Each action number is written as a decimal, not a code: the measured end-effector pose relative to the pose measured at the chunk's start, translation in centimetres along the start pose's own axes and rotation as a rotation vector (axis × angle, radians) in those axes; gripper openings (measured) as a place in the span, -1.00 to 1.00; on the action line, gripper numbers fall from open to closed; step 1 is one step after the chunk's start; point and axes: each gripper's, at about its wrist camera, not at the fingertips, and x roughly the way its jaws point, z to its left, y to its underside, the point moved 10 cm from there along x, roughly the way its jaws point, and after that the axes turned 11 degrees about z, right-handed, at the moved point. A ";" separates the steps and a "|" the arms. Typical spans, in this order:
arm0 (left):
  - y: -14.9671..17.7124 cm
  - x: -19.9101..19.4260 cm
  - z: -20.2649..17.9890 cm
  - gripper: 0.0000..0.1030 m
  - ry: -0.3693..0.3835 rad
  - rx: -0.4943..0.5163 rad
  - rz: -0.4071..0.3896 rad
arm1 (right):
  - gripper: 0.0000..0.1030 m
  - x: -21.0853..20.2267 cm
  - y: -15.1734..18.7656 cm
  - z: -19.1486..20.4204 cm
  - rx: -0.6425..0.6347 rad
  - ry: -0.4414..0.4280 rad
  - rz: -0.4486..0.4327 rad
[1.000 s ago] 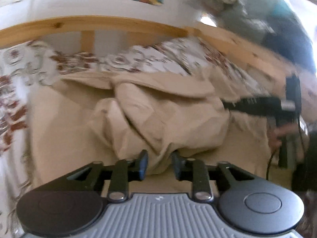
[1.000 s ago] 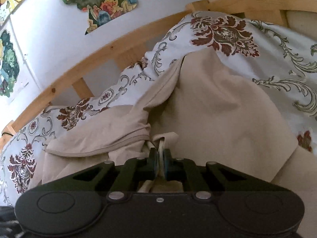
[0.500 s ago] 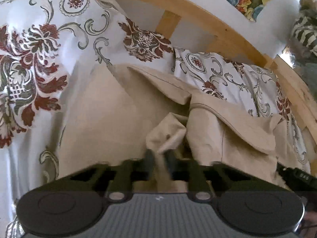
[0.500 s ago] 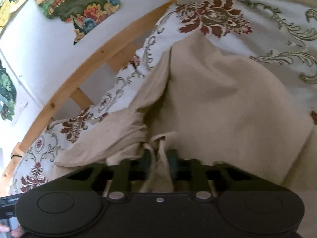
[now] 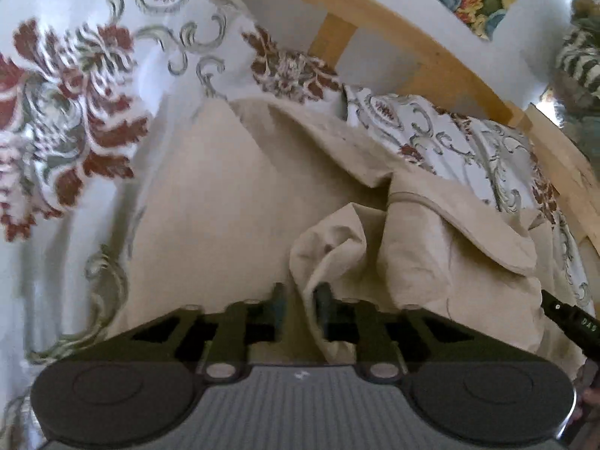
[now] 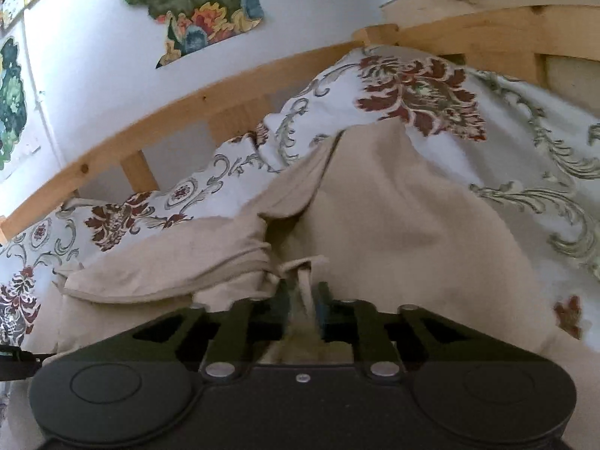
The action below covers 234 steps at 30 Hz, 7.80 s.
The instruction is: Fold large clothes
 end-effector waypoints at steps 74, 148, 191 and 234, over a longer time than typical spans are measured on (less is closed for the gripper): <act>29.5 -12.3 -15.5 0.99 -0.273 0.889 -0.014 | 0.93 -23.3 23.7 6.5 -1.065 0.034 0.126; 25.7 -14.0 -6.6 0.04 -0.465 0.552 -0.168 | -0.14 -21.8 17.3 -1.0 -0.719 0.459 0.049; 8.3 -13.8 -6.3 -0.93 -0.425 0.559 0.006 | -0.82 -21.5 9.6 1.4 -0.736 0.492 -0.109; 17.0 -14.7 -0.8 0.27 -0.316 0.526 -0.125 | 0.95 -17.3 9.7 -7.9 -0.327 0.489 -0.127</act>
